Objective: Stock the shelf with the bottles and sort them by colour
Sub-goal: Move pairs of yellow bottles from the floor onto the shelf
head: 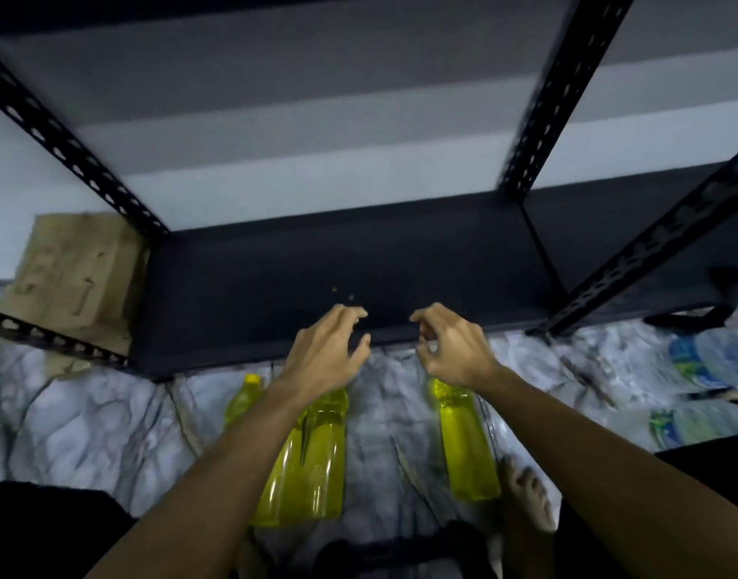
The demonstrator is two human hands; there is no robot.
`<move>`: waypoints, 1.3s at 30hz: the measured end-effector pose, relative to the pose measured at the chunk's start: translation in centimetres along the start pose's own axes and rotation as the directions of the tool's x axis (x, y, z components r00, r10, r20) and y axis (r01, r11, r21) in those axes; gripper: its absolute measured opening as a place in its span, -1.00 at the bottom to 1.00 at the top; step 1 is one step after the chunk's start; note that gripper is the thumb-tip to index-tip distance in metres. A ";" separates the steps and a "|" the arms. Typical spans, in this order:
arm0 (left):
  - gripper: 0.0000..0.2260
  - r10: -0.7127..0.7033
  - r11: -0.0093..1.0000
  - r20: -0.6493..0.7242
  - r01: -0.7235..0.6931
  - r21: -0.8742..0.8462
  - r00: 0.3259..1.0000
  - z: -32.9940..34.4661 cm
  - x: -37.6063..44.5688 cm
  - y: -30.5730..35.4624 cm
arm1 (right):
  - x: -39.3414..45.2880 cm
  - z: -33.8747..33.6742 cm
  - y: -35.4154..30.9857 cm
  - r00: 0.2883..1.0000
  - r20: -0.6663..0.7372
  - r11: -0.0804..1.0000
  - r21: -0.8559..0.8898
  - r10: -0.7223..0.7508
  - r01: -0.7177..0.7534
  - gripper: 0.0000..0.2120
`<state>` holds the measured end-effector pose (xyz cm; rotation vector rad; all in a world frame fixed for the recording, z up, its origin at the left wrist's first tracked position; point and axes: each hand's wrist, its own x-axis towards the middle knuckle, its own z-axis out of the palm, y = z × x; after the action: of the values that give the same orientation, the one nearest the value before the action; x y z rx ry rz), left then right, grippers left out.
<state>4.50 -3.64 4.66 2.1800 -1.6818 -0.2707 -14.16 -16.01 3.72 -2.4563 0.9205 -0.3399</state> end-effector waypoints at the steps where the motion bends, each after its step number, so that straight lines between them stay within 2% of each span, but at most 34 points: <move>1: -0.64 -0.047 0.999 0.071 0.046 0.010 0.996 1.6 -0.5 -0.8 | -0.4 1.7 0.9 0.997 0.056 0.999 -0.019 0.052 -0.051 -0.63; 5: -0.50 -0.218 0.975 0.312 0.191 0.116 0.925 6.0 -2.8 -2.3 | -2.9 7.1 4.0 0.929 0.307 0.969 -0.193 0.207 -0.153 -0.54; 7: -0.41 -0.291 0.948 0.386 0.210 0.239 0.875 7.3 -3.8 -2.7 | -4.3 8.7 5.6 0.871 0.379 0.931 -0.304 0.311 -0.200 -0.57; 8: -0.34 -0.329 0.933 0.413 0.224 0.283 0.849 7.7 -4.2 -2.9 | -5.0 9.3 6.2 0.839 0.402 0.910 -0.344 0.367 -0.233 -0.52; 10: -0.22 -0.422 0.901 0.445 0.314 0.298 0.790 8.7 -5.0 -3.7 | -6.1 10.1 7.0 0.777 0.407 0.862 -0.382 0.481 -0.334 -0.34; 12: -0.22 -0.513 0.858 0.458 0.440 0.264 0.726 9.8 -5.7 -4.5 | -6.6 10.6 7.6 0.718 0.396 0.813 -0.389 0.572 -0.433 -0.16; 16: -0.16 -0.624 0.767 0.489 0.595 0.238 0.609 10.6 -6.6 -5.1 | -6.4 12.1 8.4 0.589 0.424 0.720 -0.299 0.688 -0.626 0.16; 18: -0.13 -0.625 0.763 0.498 0.604 0.229 0.601 10.4 -6.8 -5.2 | -6.3 12.9 8.5 0.561 0.401 0.670 -0.217 0.724 -0.710 0.19; 20: -0.13 -0.637 0.754 0.498 0.611 0.242 0.589 10.3 -7.0 -5.8 | -6.3 13.6 8.4 0.541 0.373 0.639 -0.225 0.754 -0.736 0.10; 23: -0.17 -0.654 0.742 0.507 0.609 0.281 0.562 10.3 -7.4 -6.6 | -6.4 13.7 8.2 0.562 0.318 0.644 -0.313 0.764 -0.698 0.08; 28: -0.10 -0.692 0.699 0.519 0.647 0.305 0.502 12.0 -8.3 -6.7 | -6.6 13.7 7.5 0.584 0.309 0.658 -0.268 0.750 -0.704 0.11; 32: -0.02 -0.734 0.648 0.520 0.679 0.344 0.438 13.8 -8.7 -5.6 | -6.4 13.7 6.2 0.606 0.373 0.700 -0.214 0.703 -0.681 -0.06; 34: 0.00 -0.766 0.618 0.483 0.692 0.374 0.424 14.4 -8.5 -5.0 | -6.1 13.7 5.2 0.607 0.413 0.717 -0.195 0.679 -0.669 -0.08; 39: 0.00 -0.849 0.518 0.368 0.734 0.439 0.379 16.4 -8.0 -4.6 | -5.6 13.5 2.7 0.642 0.451 0.763 -0.156 0.620 -0.627 0.03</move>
<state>0.36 2.22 -12.76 3.1688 -0.6321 -1.1300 -14.54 -9.17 -9.45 -1.8822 1.4315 0.4925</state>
